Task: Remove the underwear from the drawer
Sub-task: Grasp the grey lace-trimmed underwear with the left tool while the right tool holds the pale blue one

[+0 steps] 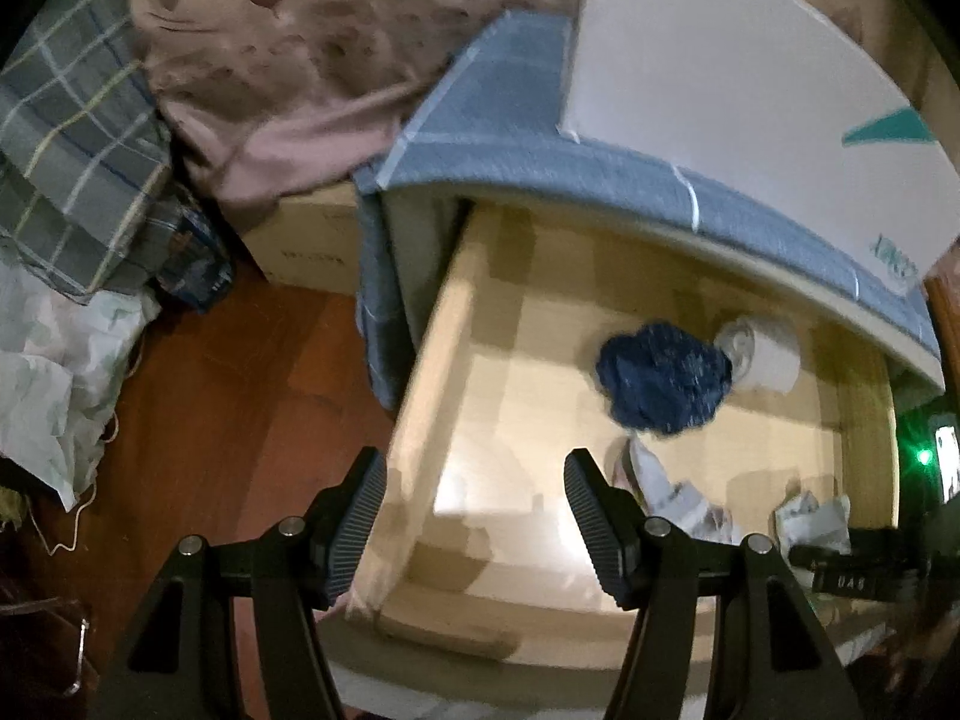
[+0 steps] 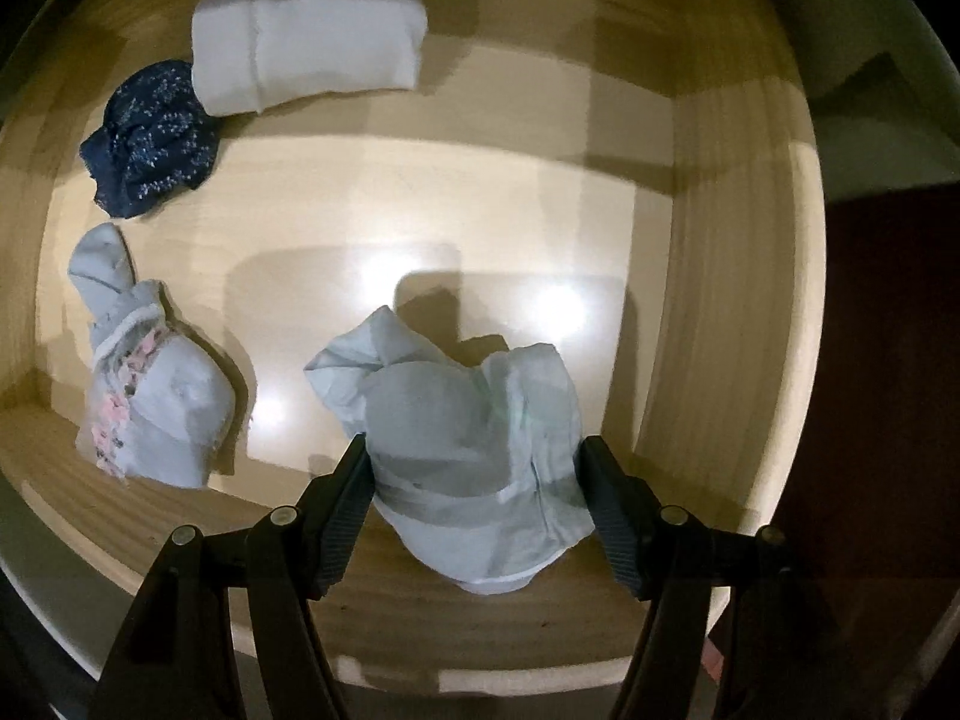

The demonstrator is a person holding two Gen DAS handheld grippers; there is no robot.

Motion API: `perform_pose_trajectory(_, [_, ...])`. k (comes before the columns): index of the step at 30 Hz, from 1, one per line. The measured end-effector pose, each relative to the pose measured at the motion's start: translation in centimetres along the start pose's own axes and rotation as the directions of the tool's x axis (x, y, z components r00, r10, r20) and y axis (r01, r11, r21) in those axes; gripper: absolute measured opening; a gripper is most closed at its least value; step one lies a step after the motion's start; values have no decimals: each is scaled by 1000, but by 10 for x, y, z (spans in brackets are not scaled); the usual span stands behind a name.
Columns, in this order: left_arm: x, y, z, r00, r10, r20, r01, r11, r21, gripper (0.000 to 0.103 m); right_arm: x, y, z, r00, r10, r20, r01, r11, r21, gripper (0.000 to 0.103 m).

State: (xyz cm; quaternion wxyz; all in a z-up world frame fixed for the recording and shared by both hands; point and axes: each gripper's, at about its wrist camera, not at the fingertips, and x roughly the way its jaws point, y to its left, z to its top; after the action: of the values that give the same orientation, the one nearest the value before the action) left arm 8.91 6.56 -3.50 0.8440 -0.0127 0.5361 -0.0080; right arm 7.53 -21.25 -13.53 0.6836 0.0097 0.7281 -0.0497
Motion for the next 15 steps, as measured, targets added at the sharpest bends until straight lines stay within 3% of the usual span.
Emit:
perform_pose_trajectory(5, [11,-15,-3,996,-1,-91,6,999,54,63,3,-13,-7,999,37,-20,-36,999,21,64])
perform_pose_trajectory(8, [16,-26,-9,986,-51,-156,60,997,51,63,3,-15,-8,999,34,-26,-35,999,-17,64])
perform_pose_trajectory(12, [32,-45,-14,945,-160,-284,161,987,-20,63,3,-18,-9,999,29,-18,-30,999,-29,64])
perform_pose_trajectory(15, [41,-62,-13,924,-195,-329,186,981,-56,63,-6,-18,-5,999,31,-16,-32,999,-38,65])
